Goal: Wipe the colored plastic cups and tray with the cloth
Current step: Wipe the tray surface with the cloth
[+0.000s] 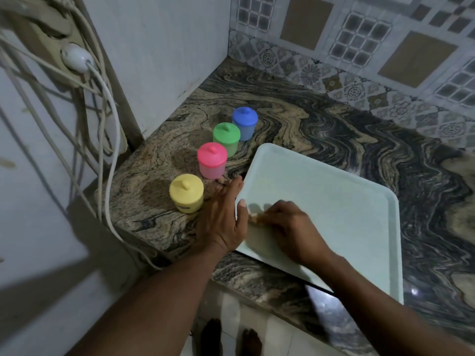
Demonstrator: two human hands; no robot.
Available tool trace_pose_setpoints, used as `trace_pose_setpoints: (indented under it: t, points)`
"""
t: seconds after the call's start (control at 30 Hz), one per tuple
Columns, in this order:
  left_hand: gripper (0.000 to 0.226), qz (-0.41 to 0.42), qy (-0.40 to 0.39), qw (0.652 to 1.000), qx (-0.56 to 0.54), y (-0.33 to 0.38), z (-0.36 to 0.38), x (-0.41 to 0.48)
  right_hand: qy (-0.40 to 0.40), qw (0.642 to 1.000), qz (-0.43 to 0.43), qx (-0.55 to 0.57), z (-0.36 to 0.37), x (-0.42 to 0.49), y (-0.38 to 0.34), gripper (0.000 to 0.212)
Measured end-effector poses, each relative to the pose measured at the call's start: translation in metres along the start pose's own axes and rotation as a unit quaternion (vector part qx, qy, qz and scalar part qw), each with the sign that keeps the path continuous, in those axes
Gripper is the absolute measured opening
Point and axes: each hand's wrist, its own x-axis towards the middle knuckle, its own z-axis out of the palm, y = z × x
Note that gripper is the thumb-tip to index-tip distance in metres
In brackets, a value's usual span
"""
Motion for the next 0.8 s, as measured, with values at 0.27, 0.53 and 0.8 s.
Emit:
trace_pose_setpoints:
  t: [0.27,0.53,0.8]
  points:
    - [0.063,0.012,-0.030,0.999,0.032,-0.006,0.000,0.002,0.076,0.989,0.116,-0.057,0.030,0.031,-0.010,0.035]
    - [0.060,0.043,-0.050,0.992,0.112,0.004,-0.003,0.003,0.054,0.985,0.164,-0.005,-0.051,-0.042,0.037,0.018]
    - [0.064,0.104,-0.162,0.976,0.103,0.015,0.011,0.010,0.094,0.975,0.196,-0.043,0.010,-0.049,-0.015,0.034]
